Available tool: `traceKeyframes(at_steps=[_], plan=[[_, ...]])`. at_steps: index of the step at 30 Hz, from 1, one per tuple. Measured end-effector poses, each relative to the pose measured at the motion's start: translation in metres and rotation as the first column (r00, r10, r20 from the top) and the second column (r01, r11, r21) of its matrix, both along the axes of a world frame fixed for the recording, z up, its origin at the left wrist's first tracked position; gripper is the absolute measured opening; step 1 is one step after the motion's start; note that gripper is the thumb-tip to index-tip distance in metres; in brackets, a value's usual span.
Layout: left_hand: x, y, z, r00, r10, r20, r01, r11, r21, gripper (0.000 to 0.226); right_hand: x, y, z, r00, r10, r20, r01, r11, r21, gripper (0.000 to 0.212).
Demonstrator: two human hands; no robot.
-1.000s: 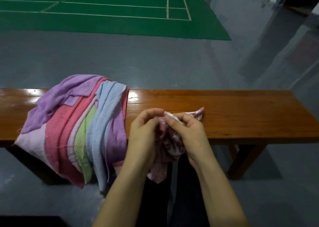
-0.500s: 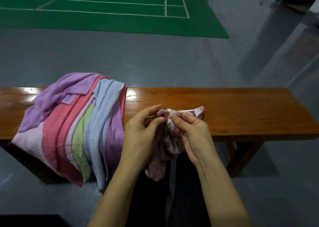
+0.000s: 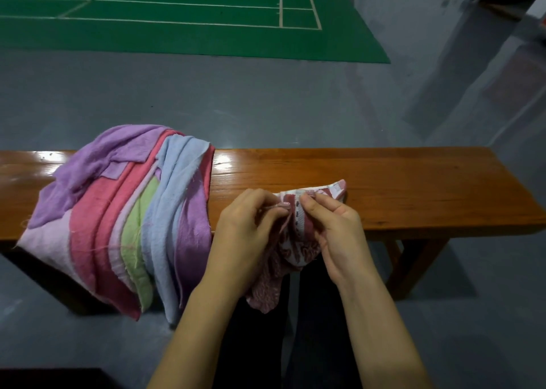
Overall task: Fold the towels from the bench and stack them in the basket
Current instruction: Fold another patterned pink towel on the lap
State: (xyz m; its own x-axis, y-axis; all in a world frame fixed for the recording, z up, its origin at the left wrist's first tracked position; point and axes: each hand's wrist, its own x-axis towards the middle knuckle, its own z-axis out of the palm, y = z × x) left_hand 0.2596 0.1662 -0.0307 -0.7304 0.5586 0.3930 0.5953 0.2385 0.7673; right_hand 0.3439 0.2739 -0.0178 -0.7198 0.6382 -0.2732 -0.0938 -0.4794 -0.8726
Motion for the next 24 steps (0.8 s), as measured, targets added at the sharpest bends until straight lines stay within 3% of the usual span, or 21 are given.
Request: traceKeyframes(at_steps=[5, 12, 15, 19, 24], plan=[[0.001, 0.005, 0.009, 0.990, 0.021, -0.139, -0.019, 1.000, 0.016, 0.003, 0.003, 0.002, 0.000, 0.999, 0.031, -0.040, -0.028, 0.998, 0.062, 0.015], [0.005, 0.023, 0.018, 0.999, 0.036, -0.026, -0.035, 0.998, 0.050, 0.005, 0.004, 0.002, -0.003, 0.995, 0.032, -0.095, -0.028, 0.999, 0.044, 0.023], [0.005, 0.024, 0.016, 1.000, 0.012, 0.018, -0.013, 0.999, 0.050, 0.004, 0.006, 0.003, -0.007, 0.991, 0.056, -0.122, -0.047, 0.996, 0.070, 0.016], [0.004, 0.023, 0.009, 0.997, 0.067, -0.026, -0.069, 0.994, -0.082, 0.013, 0.004, 0.003, -0.017, 0.990, 0.082, -0.115, -0.071, 0.993, 0.098, 0.026], [0.003, 0.020, 0.000, 0.998, 0.065, -0.005, -0.065, 0.996, -0.057, 0.029, 0.002, 0.009, -0.027, 0.995, 0.069, -0.067, -0.063, 0.994, 0.087, 0.018]])
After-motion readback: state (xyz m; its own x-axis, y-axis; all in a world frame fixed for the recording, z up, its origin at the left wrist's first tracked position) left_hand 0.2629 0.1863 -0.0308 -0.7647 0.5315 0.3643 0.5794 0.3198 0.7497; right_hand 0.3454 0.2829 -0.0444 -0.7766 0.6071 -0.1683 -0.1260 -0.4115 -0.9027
